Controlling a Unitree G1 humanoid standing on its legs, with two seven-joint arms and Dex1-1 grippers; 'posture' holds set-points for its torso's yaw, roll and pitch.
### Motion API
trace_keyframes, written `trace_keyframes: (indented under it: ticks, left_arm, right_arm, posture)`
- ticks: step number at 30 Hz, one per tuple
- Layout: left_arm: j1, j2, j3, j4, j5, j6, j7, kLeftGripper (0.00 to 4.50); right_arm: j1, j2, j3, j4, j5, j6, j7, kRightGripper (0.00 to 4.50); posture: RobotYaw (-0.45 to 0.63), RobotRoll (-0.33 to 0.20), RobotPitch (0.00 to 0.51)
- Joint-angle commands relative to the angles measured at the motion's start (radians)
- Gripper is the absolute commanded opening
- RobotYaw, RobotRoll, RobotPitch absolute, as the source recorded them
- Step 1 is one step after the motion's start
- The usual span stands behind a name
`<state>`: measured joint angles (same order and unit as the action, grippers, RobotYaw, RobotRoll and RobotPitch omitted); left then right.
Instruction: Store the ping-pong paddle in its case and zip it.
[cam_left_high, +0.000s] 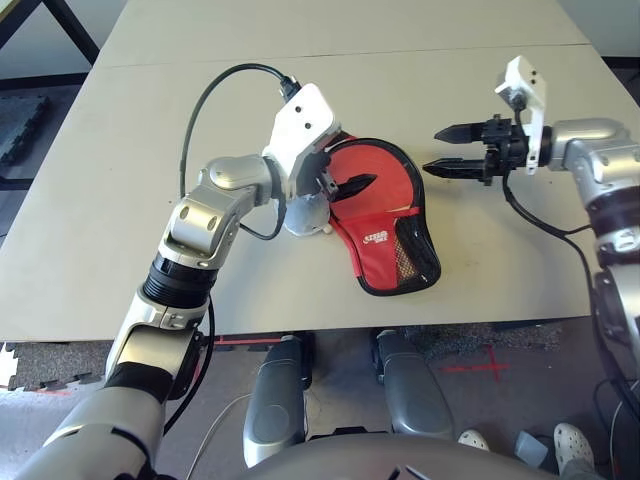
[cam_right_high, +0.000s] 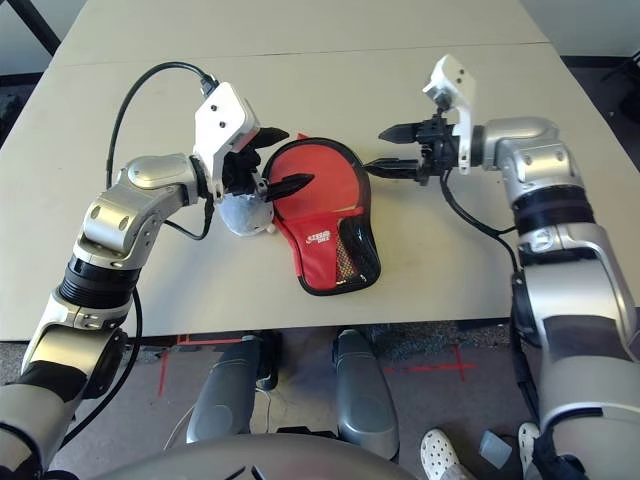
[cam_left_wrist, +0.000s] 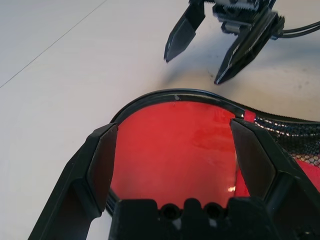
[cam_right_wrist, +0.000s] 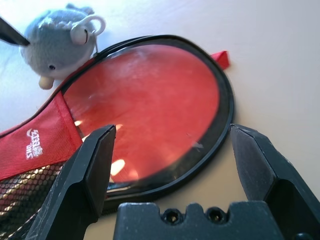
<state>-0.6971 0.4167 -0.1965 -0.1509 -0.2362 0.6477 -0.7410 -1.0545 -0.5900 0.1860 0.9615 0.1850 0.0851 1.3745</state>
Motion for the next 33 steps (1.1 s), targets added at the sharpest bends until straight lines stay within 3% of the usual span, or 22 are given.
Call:
trace_keyframes:
  ticks: [1, 7, 16, 25, 33]
  left_arm:
    - [0.012, 0.019, 0.011, -0.028, -0.004, 0.021, 0.003, 4.5]
    - [0.02, 0.071, 0.042, -0.049, -0.014, 0.061, 0.001, 4.5]
    - [0.079, 0.252, 0.126, -0.06, -0.072, 0.14, -0.08, 4.5]
    - [0.188, 0.377, 0.197, -0.055, -0.136, 0.192, -0.15, 4.5]
    - [0.246, 0.362, 0.175, -0.061, -0.152, 0.196, -0.137, 4.5]
  right_arm:
    - [-0.022, 0.034, 0.008, 0.086, -0.059, -0.069, 0.012, 4.48]
    - [-0.028, 0.095, -0.006, 0.165, -0.118, -0.122, -0.004, 4.48]
    - [0.003, 0.12, -0.006, 0.196, -0.186, -0.167, -0.019, 4.48]
    - [0.012, 0.12, -0.009, 0.196, -0.206, -0.184, -0.028, 4.48]
    - [0.009, 0.127, -0.014, 0.195, -0.216, -0.189, -0.031, 4.48]
  posture:
    - [0.03, 0.0, 0.212]
    - [0.04, 0.0, 0.216]
    - [0.04, 0.0, 0.219]
    - [0.04, 0.0, 0.22]
    - [0.04, 0.0, 0.222]
